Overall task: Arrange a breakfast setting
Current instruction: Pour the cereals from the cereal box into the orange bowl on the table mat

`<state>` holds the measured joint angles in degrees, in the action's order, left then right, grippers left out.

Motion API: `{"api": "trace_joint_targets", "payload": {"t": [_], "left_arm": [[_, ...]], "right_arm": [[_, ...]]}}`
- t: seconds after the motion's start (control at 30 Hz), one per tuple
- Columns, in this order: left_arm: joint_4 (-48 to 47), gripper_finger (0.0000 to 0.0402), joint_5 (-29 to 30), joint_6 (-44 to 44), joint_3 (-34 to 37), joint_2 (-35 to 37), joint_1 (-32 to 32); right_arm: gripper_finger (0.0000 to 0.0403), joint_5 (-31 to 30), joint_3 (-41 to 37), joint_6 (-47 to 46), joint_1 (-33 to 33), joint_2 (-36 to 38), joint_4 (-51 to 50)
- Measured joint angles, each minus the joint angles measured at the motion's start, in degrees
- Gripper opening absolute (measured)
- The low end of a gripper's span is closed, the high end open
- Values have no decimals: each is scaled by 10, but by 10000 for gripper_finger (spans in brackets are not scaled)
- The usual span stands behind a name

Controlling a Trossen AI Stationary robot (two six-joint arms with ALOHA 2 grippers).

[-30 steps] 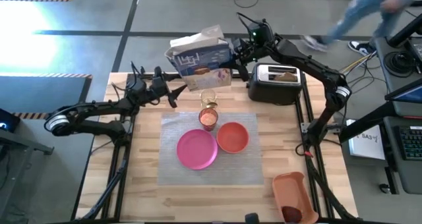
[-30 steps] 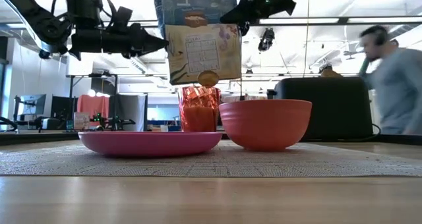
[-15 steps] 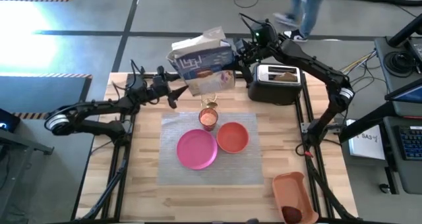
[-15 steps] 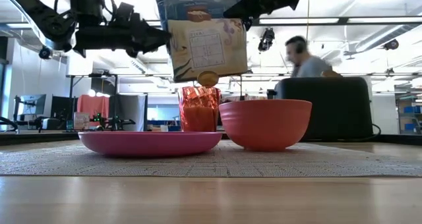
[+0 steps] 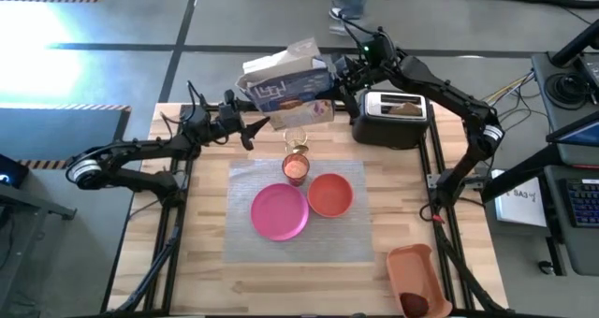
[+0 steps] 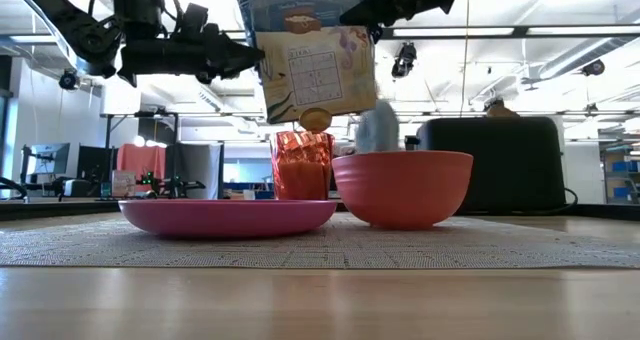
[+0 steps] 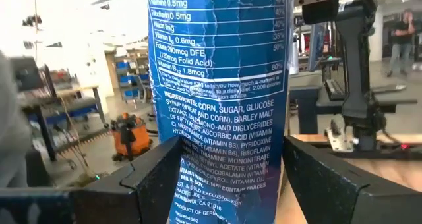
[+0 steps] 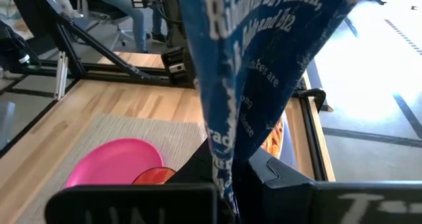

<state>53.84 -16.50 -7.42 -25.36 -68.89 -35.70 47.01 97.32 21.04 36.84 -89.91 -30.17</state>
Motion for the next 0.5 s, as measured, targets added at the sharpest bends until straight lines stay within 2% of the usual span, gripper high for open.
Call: {"api": "trace_joint_targets", "payload": {"t": [0.3,0.5], "left_arm": [[-14,242,-3,9,-1,4,0],[-27,242,62,48,-1,4,3]], "right_arm": [[9,3,0,-5,-1,-1,-1],[9,14,-1,-7,-2,-4,2]]}}
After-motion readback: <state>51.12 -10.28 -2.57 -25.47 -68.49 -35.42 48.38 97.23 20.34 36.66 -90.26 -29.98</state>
